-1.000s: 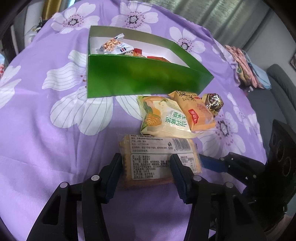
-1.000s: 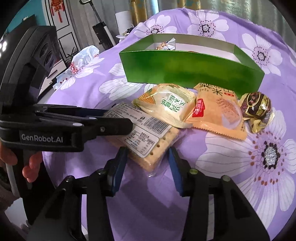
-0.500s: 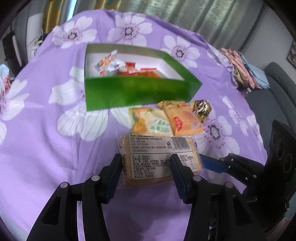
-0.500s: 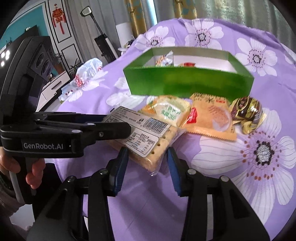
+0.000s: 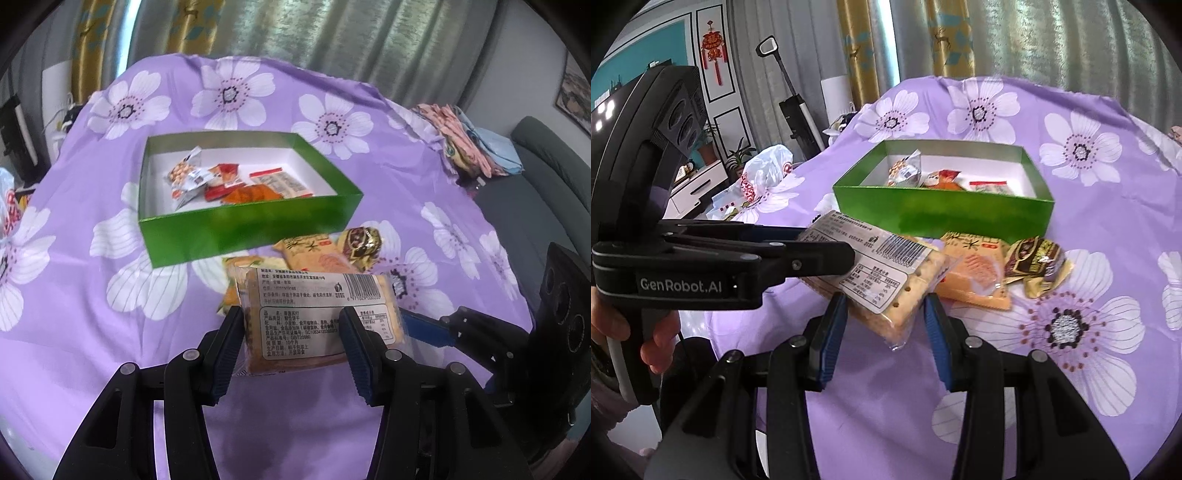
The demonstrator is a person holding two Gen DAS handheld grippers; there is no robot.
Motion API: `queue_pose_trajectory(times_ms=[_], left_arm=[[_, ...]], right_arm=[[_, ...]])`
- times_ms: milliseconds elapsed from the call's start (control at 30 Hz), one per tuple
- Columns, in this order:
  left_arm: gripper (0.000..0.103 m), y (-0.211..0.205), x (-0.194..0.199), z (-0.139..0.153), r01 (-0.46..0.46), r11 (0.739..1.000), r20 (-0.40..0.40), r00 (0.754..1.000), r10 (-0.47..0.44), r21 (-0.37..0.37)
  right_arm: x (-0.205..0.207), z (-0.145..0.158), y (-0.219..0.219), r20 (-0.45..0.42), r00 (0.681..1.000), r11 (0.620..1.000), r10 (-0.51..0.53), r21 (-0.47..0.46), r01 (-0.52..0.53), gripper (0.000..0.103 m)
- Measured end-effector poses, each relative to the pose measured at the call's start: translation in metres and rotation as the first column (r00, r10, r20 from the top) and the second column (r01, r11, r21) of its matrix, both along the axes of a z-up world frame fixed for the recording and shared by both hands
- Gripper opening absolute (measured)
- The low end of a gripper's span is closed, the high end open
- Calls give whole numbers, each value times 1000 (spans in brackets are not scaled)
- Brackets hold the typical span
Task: Organize snacks
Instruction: 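Lift the cracker packet with the left tool and carry it over the box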
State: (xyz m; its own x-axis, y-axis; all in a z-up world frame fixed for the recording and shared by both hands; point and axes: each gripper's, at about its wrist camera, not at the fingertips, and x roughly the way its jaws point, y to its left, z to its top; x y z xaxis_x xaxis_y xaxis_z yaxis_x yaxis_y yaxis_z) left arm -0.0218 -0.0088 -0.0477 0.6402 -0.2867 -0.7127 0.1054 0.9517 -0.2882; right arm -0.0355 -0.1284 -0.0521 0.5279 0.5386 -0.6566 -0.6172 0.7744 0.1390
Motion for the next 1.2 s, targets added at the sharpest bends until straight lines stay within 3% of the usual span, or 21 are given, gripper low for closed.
queue_pose_trajectory(times_ms=[567,1200], left_arm=[[53,-28,22,24,57,998,53,997,-59,40],[53,-24,46,30,48,998,75,996,-50,34]], right_arm=[[10,19,-29,50,996,997,-67,48,65,44],[32,25,-29,81,994,997,-72,34,70,44]])
